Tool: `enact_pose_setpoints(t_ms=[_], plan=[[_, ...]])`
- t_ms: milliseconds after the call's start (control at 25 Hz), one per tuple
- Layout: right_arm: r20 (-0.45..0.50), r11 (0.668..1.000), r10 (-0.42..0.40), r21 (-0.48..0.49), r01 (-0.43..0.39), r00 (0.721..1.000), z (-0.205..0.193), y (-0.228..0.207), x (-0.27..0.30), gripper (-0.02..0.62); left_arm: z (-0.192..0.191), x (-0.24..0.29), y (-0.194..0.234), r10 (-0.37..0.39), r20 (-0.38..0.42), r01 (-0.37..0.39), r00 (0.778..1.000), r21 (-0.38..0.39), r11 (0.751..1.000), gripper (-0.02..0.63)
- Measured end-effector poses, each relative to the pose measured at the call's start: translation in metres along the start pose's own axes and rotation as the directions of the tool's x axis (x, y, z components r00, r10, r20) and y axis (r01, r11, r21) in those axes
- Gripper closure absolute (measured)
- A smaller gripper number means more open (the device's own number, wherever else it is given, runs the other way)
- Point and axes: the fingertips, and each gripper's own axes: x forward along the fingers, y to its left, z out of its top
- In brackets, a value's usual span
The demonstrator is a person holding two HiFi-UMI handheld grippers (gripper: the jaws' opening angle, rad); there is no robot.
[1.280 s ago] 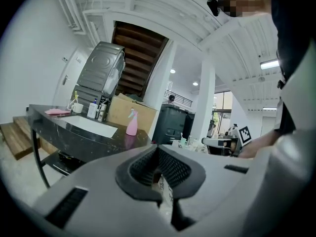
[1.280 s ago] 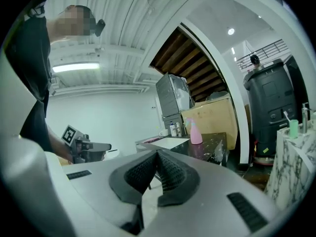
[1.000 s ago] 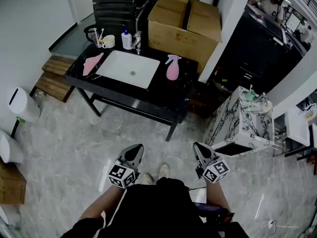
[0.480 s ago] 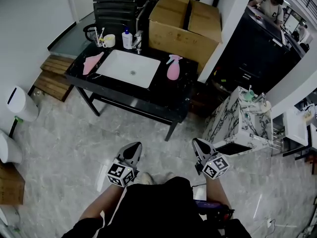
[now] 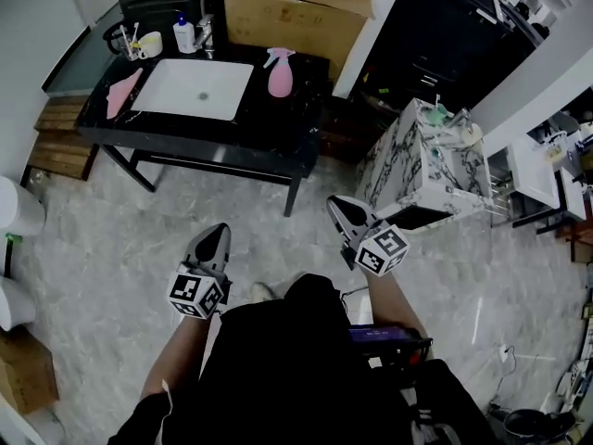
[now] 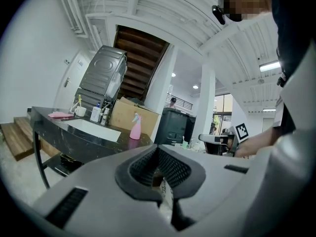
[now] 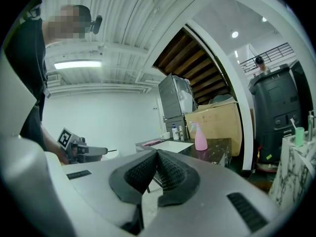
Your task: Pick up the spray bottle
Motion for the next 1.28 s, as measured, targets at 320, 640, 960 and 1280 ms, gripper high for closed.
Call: enact_pose_setpoints(t_ms=[320,640,960,1280], plan=[[-0.001,1.0,0.025,0.006,-0.025,1.0,0.006,-0.008,0.022,0.569,-0.004,0.01,0.004,0.014,-0.016,-0.014,1.0,-0.012,1.0,0.599],[-0.003,0.999,0.049,0.017,-0.049,0.999,0.001,-0.039,0.048,0.569,-0.012,0.039,0.018,0.041,-0.038,-0.041,0.998,-0.014,0.999,0.6],[-0.008,0.997,0.071,0.034,-0.071,0.997,0.007,-0.09,0.076,0.569,0.006,0.093,0.028,0.062,-0.036,-0.063,0.997,-0.006,0.998,0.598],[-0.009,0.995,0.089,0.049,-0.089,0.996,0.012,-0.145,0.099,0.569,0.015,0.154,0.034,0.071,-0.059,-0.071,0.996,0.008,0.997,0.598]])
